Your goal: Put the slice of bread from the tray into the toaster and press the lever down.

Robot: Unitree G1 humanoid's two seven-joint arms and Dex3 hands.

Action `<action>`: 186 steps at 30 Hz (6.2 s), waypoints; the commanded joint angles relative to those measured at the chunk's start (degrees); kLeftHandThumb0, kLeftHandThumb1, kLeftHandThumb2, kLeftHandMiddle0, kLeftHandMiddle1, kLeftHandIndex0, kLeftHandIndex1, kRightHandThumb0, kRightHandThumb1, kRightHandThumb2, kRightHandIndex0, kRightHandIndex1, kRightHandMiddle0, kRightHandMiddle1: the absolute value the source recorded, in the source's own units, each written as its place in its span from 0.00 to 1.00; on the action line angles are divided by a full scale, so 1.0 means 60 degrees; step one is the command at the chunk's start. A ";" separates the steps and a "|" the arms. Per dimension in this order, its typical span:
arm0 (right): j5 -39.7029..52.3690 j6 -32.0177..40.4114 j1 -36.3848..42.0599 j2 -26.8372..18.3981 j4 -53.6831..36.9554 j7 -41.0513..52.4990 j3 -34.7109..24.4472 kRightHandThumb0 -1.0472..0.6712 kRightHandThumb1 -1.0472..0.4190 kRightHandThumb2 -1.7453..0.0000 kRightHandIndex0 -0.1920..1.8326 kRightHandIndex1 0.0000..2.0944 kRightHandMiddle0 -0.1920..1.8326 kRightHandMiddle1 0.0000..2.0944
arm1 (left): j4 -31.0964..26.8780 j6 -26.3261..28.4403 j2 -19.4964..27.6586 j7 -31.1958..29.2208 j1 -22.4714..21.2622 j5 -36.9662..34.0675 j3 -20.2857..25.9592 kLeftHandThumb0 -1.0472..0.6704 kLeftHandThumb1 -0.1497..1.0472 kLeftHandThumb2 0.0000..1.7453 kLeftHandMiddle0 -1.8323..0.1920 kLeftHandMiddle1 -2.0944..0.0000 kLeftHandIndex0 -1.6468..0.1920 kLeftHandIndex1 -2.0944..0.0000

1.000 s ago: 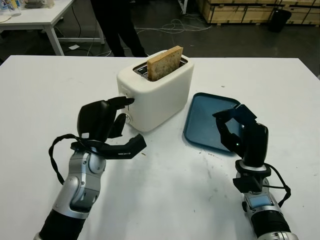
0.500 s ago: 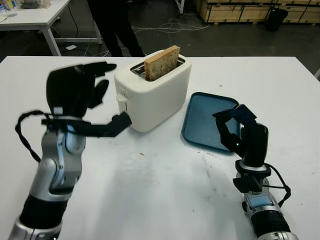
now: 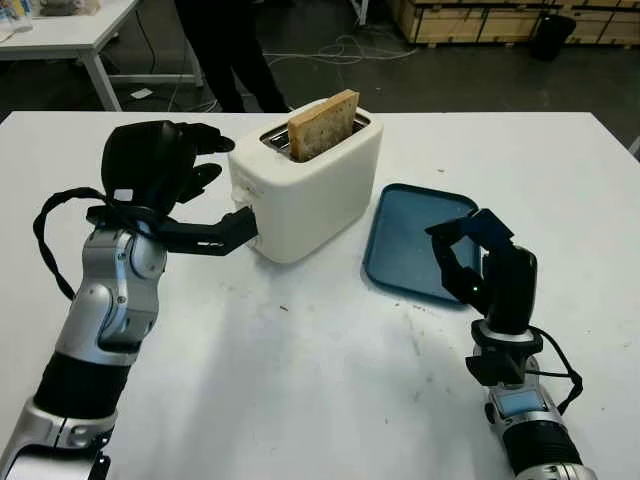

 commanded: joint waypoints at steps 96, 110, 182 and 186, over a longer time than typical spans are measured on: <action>0.0046 -0.0048 0.0052 0.0045 -0.0020 -0.0149 -0.0022 0.34 0.09 0.79 0.41 0.81 0.39 0.58 | 0.0672 0.0464 0.0494 -0.2681 -0.1208 0.0887 -0.1065 0.45 0.89 0.06 0.45 0.18 0.26 0.99; 0.0004 0.0036 0.0026 0.0053 -0.0110 -0.0154 -0.0018 0.34 0.09 0.79 0.41 0.81 0.40 0.57 | 0.0445 0.0457 0.0565 -0.2819 -0.1140 0.0858 -0.1046 0.46 0.89 0.05 0.45 0.19 0.28 1.00; 0.0193 -0.0075 -0.0009 -0.0075 0.0209 0.0170 -0.0017 0.34 0.09 0.80 0.40 0.82 0.39 0.59 | 0.3467 0.0305 -0.3197 0.0047 0.1882 -0.2286 -0.1896 0.49 0.89 0.17 0.46 0.68 0.31 0.98; 0.0135 0.0013 -0.0009 -0.0066 0.0150 0.0169 -0.0012 0.34 0.09 0.80 0.40 0.83 0.39 0.59 | 0.2080 -0.1155 -0.3252 0.1730 0.2599 -0.2718 -0.1252 0.49 0.89 0.20 0.44 0.40 0.34 0.99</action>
